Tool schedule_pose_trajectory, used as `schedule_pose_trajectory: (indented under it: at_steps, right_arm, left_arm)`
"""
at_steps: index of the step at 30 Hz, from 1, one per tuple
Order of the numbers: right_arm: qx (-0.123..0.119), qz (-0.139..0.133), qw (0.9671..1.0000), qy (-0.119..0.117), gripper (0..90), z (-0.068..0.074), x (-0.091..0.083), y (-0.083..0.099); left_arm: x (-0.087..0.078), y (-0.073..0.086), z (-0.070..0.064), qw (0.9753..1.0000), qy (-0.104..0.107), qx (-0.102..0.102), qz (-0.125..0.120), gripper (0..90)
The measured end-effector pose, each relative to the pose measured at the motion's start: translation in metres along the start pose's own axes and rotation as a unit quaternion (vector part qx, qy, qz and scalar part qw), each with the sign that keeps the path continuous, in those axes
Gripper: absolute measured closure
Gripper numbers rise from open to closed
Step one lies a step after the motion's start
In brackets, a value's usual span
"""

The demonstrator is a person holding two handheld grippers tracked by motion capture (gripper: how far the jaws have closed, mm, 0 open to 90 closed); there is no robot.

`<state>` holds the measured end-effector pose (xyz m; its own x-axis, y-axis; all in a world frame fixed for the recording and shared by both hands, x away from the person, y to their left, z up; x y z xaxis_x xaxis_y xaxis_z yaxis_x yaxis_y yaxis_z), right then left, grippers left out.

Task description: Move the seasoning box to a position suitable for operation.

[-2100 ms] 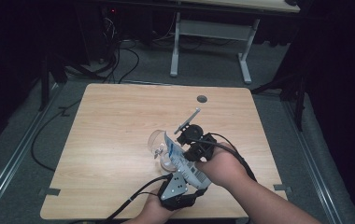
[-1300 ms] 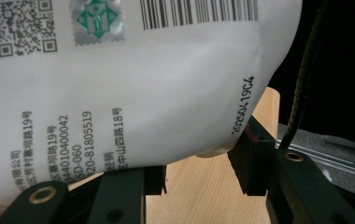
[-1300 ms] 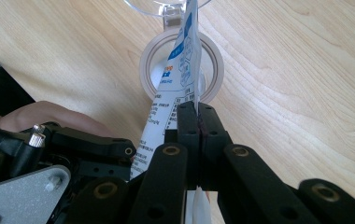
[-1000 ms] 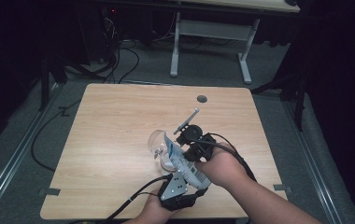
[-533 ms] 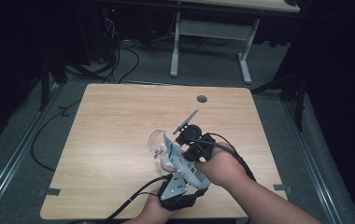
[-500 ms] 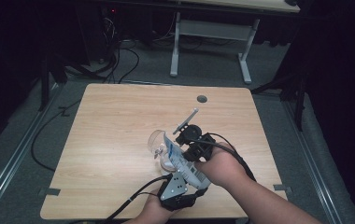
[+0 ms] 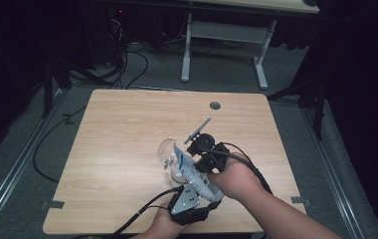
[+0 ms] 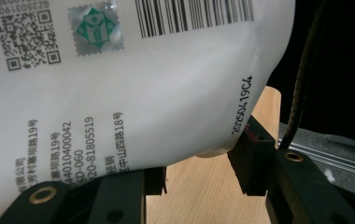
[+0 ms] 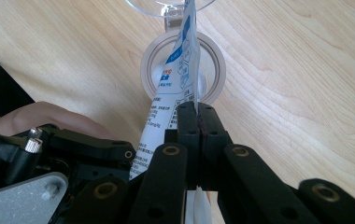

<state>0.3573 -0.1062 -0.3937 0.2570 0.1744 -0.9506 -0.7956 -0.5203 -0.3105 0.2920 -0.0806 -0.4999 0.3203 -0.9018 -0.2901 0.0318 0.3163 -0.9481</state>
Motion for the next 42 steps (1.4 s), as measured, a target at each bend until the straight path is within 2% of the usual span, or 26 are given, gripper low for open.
schedule_pose_trajectory:
  at_steps: [42]
  right_arm:
    - [-0.009,-0.002,1.0000,0.001,90.0,-0.0003,-0.0025,-0.0002]
  left_arm:
    - [-0.0009,-0.0012,-0.0008,1.0000,0.001,0.003,-0.004,60.8]
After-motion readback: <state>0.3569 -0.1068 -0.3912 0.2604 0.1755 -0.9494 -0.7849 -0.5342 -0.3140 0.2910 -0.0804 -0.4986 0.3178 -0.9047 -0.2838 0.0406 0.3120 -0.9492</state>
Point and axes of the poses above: each handheld gripper's, and its own axes: x roughly forward along the jaws, y roughly out of its underside, z roughly to its left, the point moved 7 cm from there along x, roughly forward along the jaws, and after that the axes turned 10 degrees about x, right-handed, at the moved point
